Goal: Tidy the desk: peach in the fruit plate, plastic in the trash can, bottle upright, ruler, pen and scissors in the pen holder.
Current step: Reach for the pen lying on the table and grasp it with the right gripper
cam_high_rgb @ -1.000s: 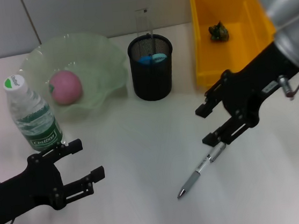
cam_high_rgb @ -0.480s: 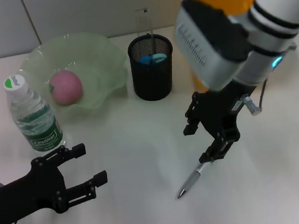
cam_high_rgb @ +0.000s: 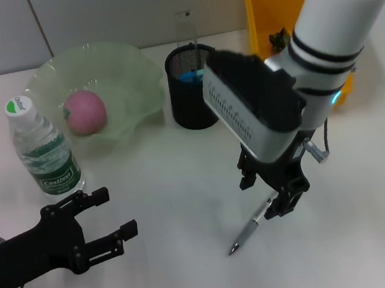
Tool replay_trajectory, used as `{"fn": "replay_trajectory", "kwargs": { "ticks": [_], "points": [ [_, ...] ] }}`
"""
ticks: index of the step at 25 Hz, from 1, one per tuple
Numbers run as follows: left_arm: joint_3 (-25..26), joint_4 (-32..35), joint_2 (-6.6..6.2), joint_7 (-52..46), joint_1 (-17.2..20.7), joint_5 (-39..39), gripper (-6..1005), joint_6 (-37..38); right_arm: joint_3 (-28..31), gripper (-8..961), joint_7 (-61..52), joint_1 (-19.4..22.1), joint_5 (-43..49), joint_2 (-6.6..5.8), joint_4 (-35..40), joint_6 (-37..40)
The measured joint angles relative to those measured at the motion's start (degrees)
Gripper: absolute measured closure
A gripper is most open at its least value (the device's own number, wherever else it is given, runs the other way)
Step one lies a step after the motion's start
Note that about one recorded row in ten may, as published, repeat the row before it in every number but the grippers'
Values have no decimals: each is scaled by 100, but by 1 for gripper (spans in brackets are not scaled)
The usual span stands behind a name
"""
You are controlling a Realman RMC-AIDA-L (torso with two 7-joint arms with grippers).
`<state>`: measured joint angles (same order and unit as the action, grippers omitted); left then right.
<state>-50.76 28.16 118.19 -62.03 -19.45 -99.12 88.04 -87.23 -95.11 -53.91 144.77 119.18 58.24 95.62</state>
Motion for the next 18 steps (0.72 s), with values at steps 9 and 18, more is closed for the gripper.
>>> {"fn": "replay_trajectory", "kwargs": {
  "ticks": [9,18],
  "points": [
    [-5,-38,22,-89,-9,-35,153,-32,-394,369,563,-100,-2,41,-421,-396],
    [5,-294,42,-79,-114,3,155,-171,-772,382,1039,-217,22,47,-531,-475]
  ]
}}
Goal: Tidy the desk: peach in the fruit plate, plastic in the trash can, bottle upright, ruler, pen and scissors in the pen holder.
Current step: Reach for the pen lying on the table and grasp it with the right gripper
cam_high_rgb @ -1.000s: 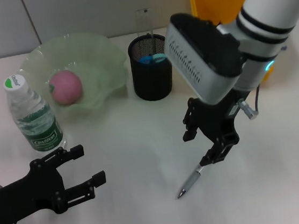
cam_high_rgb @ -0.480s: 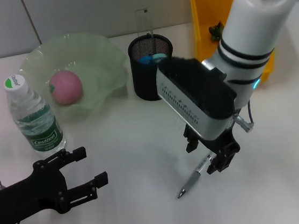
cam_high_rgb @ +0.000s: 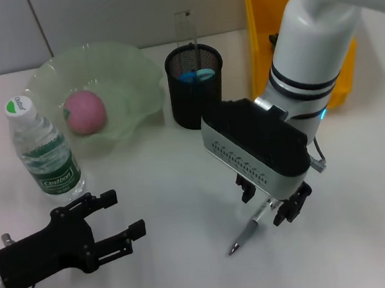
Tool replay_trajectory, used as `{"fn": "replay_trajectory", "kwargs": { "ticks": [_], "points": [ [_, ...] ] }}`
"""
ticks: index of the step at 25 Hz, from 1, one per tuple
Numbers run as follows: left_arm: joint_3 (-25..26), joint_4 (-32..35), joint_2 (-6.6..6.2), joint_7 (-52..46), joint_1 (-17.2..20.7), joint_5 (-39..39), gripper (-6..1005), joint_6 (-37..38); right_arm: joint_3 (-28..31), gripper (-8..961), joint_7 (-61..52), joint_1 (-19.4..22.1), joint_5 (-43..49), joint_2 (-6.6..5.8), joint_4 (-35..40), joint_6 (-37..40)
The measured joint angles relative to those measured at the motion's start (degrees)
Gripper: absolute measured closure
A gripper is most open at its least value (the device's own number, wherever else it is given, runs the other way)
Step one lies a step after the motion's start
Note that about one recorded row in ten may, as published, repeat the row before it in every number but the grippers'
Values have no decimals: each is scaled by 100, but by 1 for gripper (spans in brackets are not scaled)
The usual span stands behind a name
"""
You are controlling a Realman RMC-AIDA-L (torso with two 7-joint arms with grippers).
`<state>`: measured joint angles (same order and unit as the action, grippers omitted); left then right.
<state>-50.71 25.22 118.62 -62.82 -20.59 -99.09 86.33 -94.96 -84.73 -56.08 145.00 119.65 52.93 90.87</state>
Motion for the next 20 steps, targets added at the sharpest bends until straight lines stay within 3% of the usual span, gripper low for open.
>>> {"fn": "replay_trajectory", "kwargs": {
  "ticks": [20],
  "points": [
    [24,-61,-4,29,-6,5,155,46,-276,437,291,-94,-95,17,-311,-332]
  ]
}}
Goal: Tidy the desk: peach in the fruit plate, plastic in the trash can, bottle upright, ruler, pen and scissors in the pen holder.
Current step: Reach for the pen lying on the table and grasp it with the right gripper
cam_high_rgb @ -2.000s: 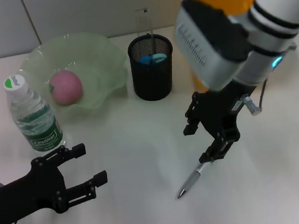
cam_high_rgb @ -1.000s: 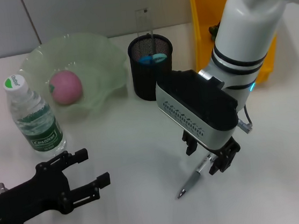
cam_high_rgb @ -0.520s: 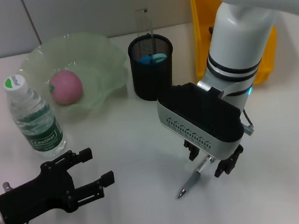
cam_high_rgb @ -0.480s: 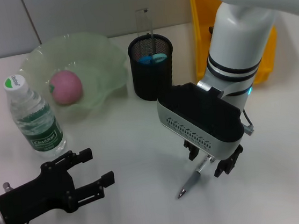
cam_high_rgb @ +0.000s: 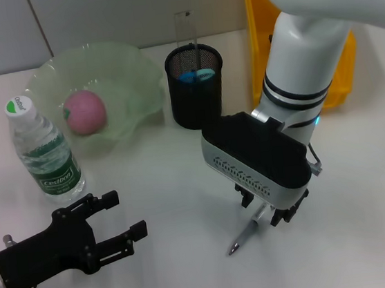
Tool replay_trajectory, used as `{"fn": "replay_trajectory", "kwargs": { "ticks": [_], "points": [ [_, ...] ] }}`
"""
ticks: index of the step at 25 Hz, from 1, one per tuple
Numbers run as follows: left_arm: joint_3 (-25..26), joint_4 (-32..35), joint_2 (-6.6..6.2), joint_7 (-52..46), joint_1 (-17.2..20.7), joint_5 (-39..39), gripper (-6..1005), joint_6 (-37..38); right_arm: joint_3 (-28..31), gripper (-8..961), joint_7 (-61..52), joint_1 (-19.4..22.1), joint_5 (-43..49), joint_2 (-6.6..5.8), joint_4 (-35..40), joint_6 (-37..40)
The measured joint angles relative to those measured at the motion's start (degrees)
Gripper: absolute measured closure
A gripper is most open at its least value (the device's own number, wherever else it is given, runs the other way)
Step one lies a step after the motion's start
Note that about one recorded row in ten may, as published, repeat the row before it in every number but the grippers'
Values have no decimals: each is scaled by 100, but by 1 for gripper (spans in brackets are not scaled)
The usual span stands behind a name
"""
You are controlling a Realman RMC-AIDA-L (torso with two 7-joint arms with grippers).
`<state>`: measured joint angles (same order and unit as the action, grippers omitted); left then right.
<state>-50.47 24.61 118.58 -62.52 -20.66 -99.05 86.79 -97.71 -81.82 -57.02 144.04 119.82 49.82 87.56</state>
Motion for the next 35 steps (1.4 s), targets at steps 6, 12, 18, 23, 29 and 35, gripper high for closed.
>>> {"fn": "replay_trajectory", "kwargs": {
  "ticks": [6,12,18,23,29,35],
  "points": [
    [17,0,-1,-3,-15,0,155,4,-106,458,28,-29,-18,0,-67,-43],
    [25,0,-1,3,-25,3,155,5,-117,490,80,-36,-27,-1,-95,-58],
    [28,9,-12,4,-43,7,155,5,-116,521,97,-93,-63,4,-233,-141],
    [28,21,-11,4,-59,9,155,2,-120,530,156,-111,-78,6,-313,-212],
    [28,4,-10,4,-100,9,155,-22,-148,532,253,-117,-87,7,-391,-326],
    [28,0,0,3,-99,35,155,-24,-182,571,308,-126,-90,7,-470,-413]
  ]
}}
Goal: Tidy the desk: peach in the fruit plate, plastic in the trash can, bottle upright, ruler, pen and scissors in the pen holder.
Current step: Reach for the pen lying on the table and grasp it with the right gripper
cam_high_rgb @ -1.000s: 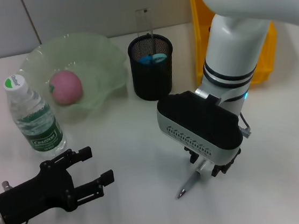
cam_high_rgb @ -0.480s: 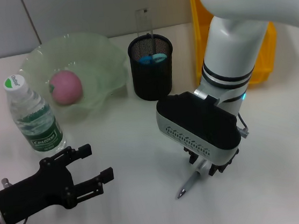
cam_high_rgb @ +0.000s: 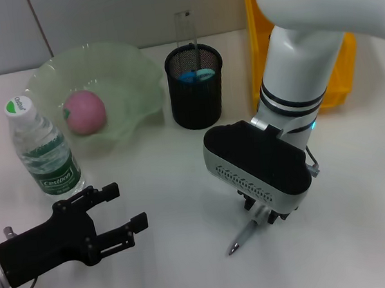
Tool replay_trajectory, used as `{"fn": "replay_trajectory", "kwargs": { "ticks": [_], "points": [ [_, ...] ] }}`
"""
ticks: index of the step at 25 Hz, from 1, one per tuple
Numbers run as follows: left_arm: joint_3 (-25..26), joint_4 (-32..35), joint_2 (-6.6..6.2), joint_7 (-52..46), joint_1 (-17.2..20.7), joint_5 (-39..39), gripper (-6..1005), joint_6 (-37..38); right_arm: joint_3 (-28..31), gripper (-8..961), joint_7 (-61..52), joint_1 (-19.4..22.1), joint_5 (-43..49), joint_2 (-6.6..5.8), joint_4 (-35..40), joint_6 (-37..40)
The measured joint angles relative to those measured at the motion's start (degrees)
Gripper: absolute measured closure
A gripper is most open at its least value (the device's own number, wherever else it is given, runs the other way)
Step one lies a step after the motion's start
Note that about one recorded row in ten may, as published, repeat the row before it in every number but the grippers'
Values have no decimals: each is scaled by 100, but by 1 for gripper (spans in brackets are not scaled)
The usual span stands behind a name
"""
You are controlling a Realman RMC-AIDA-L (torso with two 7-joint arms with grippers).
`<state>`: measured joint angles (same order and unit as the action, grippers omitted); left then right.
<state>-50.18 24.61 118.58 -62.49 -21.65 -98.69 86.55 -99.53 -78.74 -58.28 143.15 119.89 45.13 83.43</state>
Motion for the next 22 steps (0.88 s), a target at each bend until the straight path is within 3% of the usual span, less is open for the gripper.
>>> {"fn": "replay_trajectory", "kwargs": {
  "ticks": [19,22],
  "points": [
    [0,9,-11,0,-8,31,155,3,-75,628,71,-79,-86,-1,-147,-75],
    [18,6,-11,0,-16,66,155,6,-75,706,79,-114,-80,-5,-141,-36]
  ]
}}
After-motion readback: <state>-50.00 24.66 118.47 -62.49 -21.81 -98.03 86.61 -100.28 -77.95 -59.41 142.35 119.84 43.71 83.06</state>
